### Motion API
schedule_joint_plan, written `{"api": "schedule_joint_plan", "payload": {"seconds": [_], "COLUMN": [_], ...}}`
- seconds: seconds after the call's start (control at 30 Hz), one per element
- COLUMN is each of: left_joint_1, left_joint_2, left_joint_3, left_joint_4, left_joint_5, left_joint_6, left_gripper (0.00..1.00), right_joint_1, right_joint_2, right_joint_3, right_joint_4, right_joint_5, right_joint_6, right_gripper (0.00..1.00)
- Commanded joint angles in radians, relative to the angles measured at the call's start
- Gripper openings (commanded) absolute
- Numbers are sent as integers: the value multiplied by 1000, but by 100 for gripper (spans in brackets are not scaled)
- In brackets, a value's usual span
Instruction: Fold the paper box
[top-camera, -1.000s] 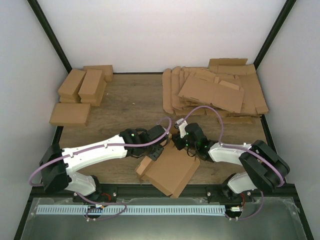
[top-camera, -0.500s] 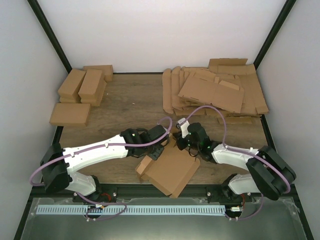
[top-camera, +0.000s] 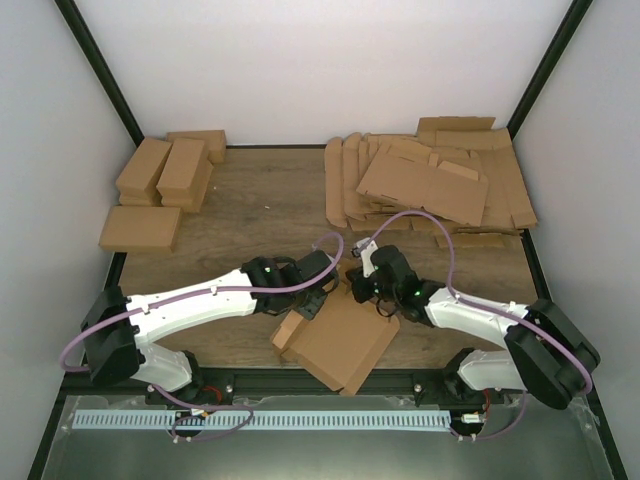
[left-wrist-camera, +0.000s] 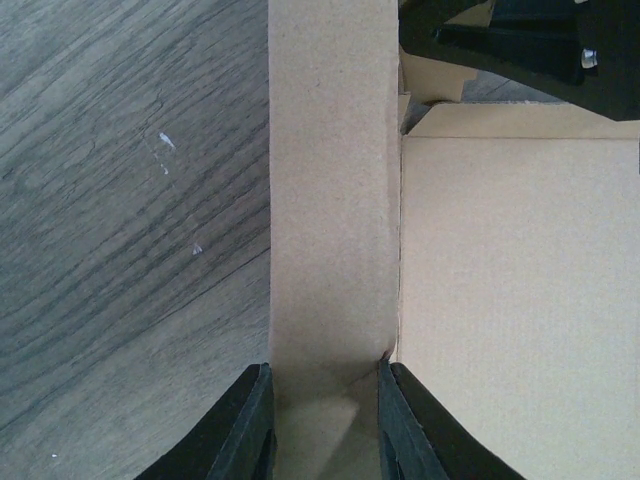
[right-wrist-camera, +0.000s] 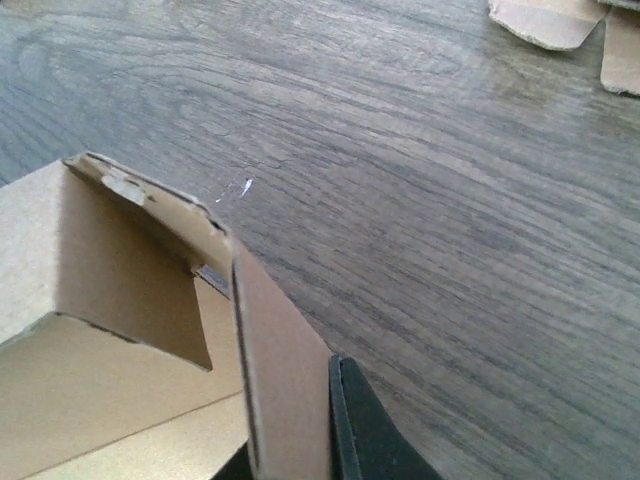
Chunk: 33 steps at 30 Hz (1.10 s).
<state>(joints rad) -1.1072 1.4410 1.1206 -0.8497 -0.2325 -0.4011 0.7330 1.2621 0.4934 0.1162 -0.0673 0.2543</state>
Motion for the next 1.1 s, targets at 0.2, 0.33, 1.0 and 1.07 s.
{"api": "schedule_joint_plan", "payload": {"seconds": [0.2, 0.33, 1.0, 1.07], "left_joint_1": [1, 23, 251, 274], "left_joint_2": [-5, -40, -214, -227], "left_joint_3": [0, -16, -186, -196], "left_joint_4": [-11, 19, 202, 208], "left_joint_5": [-60, -38, 272, 299], "left_joint_6": [-63, -94, -73, -63], "left_gripper": [28, 29, 29, 29], "right_joint_1": [46, 56, 100, 100], "right_joint_2": [38, 60, 210, 219], "right_joint_3": [115, 165, 475, 509], "right_joint_4": [30, 8, -214, -240], "right_joint_5": [24, 52, 77, 82], "right_joint_6": [196, 265, 359, 364], "right_gripper": [1, 1, 1, 1]}}
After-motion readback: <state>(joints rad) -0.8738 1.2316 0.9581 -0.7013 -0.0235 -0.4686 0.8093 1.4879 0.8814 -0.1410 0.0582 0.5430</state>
